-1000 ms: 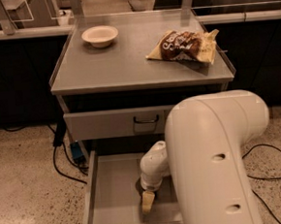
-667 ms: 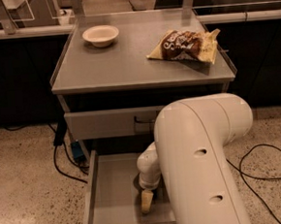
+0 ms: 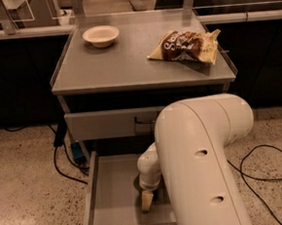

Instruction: Pick rxbar blueberry from middle drawer and place on counter

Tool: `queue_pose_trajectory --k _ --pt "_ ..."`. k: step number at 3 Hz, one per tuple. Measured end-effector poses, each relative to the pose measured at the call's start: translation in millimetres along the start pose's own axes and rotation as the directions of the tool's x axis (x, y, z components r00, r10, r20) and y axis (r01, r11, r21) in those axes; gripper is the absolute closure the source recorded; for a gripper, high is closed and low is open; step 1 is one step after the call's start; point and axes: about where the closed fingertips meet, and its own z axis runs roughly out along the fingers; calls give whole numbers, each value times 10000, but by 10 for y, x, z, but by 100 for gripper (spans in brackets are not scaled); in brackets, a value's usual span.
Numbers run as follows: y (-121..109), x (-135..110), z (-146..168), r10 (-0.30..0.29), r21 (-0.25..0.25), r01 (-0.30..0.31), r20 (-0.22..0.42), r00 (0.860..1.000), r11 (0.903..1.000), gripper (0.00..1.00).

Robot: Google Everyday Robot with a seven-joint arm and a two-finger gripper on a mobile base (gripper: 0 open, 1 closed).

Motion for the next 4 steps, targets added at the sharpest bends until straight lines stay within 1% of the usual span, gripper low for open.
queue_pose_trajectory --k 3,4 --pt "1 0 1 0 -1 0 0 10000 10000 97" --pt "1 0 1 0 -1 0 0 10000 10000 100"
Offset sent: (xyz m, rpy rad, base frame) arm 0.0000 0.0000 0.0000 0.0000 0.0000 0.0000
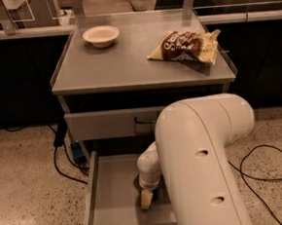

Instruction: Pick rxbar blueberry from middle drawer and place on counter

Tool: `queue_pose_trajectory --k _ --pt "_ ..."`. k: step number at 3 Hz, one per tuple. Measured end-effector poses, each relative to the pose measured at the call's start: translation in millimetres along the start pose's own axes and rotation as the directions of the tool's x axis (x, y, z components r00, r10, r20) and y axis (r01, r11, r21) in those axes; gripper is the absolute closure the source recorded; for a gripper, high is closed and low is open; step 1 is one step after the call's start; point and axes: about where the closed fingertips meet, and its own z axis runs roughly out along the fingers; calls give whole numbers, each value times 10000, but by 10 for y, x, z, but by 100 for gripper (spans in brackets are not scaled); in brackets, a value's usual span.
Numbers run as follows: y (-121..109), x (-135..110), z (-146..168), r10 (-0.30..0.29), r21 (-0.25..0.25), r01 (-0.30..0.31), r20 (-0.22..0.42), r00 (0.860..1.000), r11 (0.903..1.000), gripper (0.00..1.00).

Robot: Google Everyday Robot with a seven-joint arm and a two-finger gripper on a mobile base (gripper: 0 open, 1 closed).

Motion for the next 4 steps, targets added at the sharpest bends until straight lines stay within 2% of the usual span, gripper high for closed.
queue_pose_trajectory --k 4 --pt "4 -30 -204 -2 2 2 1 10000 10000 100"
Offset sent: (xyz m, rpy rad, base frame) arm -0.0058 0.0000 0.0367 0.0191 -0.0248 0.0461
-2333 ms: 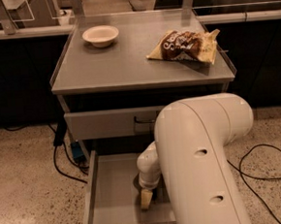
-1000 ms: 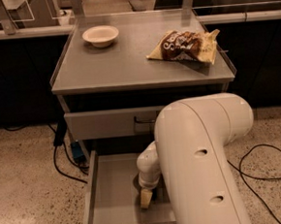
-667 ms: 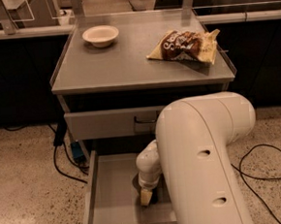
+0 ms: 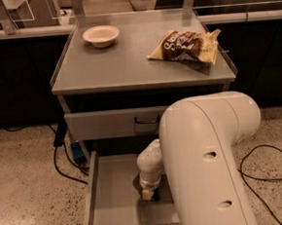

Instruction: Pick rxbar blueberry from middle drawer and place on counter

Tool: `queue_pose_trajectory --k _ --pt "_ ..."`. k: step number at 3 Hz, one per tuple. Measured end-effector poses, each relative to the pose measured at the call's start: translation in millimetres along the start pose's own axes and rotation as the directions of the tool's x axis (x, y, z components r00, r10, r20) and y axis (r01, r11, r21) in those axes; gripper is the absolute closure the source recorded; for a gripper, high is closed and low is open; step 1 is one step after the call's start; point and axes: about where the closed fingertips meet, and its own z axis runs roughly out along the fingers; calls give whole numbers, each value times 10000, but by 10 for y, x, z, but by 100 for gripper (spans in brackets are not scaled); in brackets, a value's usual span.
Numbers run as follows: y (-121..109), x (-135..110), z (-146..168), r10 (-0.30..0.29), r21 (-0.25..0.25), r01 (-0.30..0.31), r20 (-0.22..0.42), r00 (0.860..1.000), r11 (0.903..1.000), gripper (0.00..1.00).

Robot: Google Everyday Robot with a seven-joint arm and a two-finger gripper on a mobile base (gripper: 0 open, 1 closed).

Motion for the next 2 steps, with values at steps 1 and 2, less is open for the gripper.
queue_pose_trajectory --k 1,2 --pt "89 15 -307 -236 384 233 70 9997 9990 100" --pt "287 7 -888 -806 1024 791 108 9967 9916 100"
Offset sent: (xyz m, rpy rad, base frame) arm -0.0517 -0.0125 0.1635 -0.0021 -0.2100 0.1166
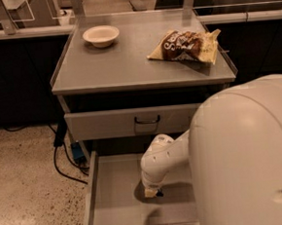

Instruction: Pick rxbar blueberry from middle drawer and place on counter

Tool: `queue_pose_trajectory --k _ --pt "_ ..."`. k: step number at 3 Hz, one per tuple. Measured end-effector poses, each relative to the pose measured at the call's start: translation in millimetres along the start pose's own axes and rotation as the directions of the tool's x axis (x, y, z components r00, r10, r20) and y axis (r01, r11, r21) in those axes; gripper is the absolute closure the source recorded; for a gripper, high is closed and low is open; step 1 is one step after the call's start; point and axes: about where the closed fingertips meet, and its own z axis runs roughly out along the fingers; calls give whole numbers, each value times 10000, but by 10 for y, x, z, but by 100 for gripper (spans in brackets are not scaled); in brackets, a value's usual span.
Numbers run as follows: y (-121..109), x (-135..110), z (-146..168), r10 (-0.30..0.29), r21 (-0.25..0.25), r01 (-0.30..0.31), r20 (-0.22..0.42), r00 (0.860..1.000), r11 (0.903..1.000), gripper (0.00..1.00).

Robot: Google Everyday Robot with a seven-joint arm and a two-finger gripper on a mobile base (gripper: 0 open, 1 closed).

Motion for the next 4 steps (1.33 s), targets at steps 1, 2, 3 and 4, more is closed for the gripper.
queue_pose_trajectory --k 1,2,3,4 --pt "81 -28 -359 -289 351 284 118 9995 9990 100" --pt "130 -48 -825 -440 1010 433 49 9990 9939 100" --pt "115 -55 -844 -451 1057 441 65 9990 9934 100" --pt "115 -55 -844 -451 1057 441 65 9990 9934 81"
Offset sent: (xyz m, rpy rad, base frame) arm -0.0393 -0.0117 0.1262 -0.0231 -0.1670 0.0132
